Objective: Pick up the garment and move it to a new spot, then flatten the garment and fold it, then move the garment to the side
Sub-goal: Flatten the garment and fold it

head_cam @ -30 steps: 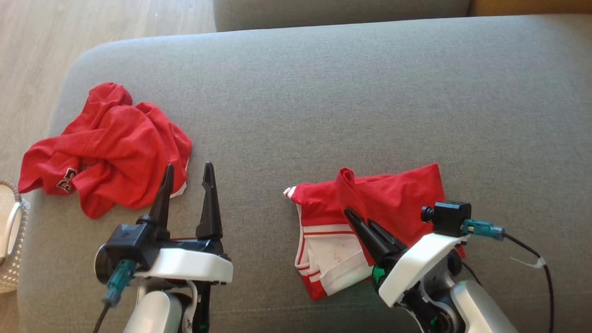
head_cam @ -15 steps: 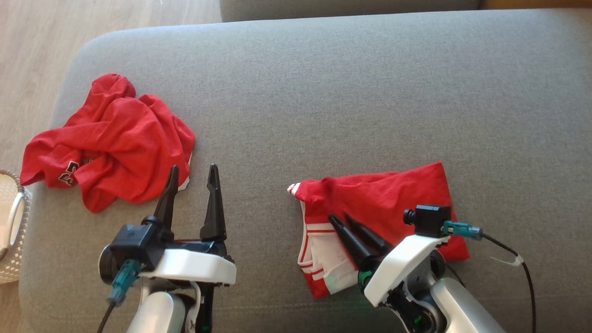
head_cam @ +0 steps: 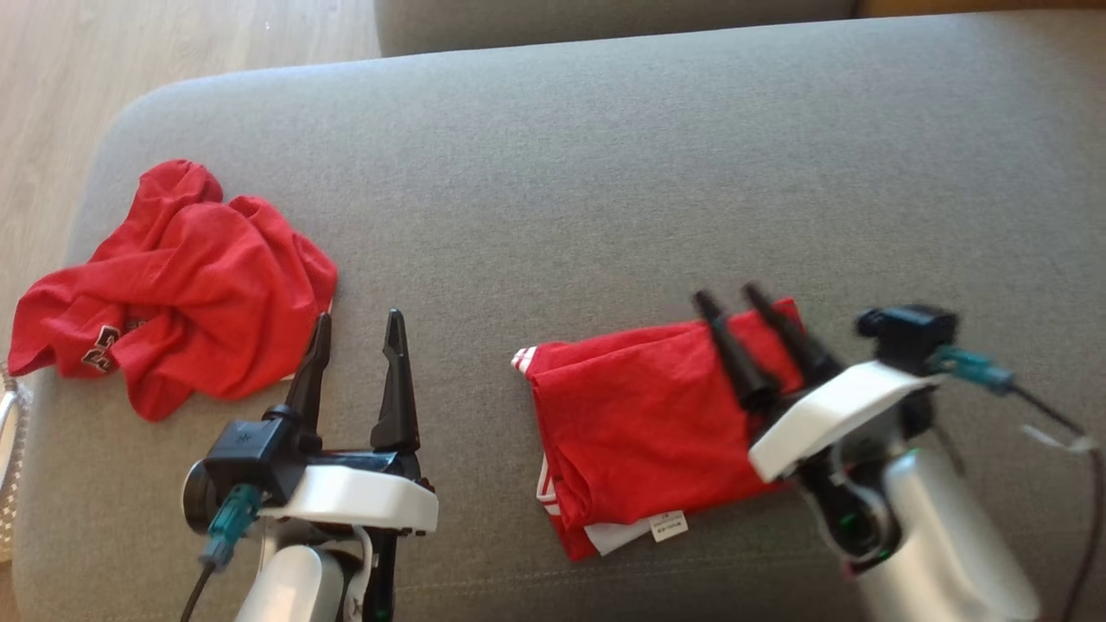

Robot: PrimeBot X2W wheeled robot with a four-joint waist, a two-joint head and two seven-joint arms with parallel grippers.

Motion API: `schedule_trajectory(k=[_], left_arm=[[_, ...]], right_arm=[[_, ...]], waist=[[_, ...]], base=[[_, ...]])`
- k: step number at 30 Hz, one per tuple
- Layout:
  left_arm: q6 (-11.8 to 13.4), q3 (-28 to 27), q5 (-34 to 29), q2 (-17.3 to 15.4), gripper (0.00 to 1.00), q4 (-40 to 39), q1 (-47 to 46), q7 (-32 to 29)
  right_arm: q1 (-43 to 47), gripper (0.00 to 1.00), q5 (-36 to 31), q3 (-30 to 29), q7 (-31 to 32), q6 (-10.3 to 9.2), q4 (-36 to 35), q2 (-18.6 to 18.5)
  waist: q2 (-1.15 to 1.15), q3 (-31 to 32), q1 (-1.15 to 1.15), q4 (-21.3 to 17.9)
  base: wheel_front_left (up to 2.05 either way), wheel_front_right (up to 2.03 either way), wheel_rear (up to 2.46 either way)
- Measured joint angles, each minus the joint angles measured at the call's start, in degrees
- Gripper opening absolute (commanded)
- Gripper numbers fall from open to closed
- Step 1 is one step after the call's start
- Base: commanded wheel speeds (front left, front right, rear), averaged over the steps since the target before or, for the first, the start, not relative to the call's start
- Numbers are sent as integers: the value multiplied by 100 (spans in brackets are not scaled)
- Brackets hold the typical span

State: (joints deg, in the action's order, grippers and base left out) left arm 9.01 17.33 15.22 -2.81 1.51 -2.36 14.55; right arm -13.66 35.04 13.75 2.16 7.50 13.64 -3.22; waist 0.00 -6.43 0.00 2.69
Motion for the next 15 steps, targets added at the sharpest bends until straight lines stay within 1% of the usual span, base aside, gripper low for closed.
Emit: schedule_trajectory(k=[2, 5, 6, 11, 15], left_arm=[[0, -10, 0, 0, 100, -1, 0, 0], [0, -35, 0, 0, 100, -19, -1, 0], [0, -52, -1, 0, 100, -26, -1, 0], [1, -93, 47, 0, 100, -42, -6, 0], [5, -114, 114, 0, 100, -37, -17, 0]], right_arm=[[2, 100, -311, -348, 0, -1, -180, 1], [3, 100, -1344, -775, -104, 0, -498, -89], [8, 100, -1588, -923, -185, 0, -610, -107], [215, 100, -2228, -1506, -670, 0, -949, -175], [658, 100, -2486, -1895, -1166, 0, -989, -159]], waist=[[0, 28, 0, -47], [0, 54, 0, -102], [0, 57, 0, -116], [0, 87, 0, -165], [0, 86, 0, -218]], base=[[0, 0, 0], [0, 0, 0], [0, 0, 0], [0, 0, 0], [0, 0, 0]])
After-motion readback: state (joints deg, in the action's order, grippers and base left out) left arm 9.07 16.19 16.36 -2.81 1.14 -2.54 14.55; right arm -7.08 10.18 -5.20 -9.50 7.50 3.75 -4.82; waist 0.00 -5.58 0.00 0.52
